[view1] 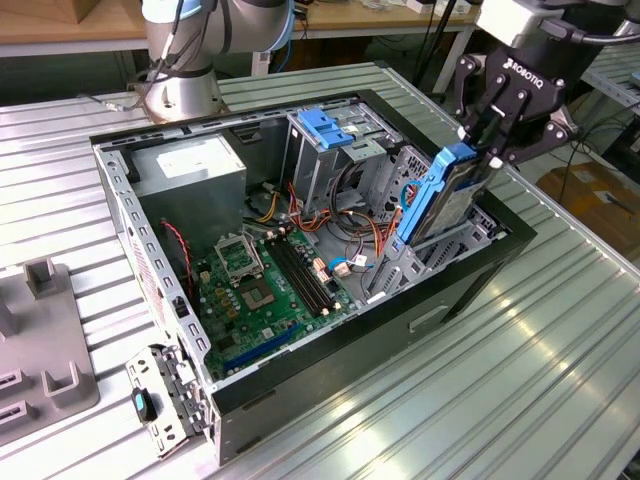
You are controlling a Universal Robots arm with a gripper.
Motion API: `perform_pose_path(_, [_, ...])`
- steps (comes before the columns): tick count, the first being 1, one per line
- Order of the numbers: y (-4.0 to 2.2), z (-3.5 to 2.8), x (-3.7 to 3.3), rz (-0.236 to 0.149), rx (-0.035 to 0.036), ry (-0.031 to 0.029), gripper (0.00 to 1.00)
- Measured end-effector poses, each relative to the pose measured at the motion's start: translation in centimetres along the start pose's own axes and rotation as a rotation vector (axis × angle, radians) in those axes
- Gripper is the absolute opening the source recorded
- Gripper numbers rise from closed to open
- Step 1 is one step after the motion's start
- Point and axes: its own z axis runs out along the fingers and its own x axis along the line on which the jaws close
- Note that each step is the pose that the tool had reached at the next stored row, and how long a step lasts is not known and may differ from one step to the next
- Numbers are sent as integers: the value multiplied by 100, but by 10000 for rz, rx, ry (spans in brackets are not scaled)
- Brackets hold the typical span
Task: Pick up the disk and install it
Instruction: 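Insert the disk into the insertion slot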
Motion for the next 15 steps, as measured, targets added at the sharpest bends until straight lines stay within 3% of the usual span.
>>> perform_pose_path(12, [5, 295, 2, 0, 0, 1, 35])
perform_pose_path(15, [7, 439, 3, 0, 0, 1, 35])
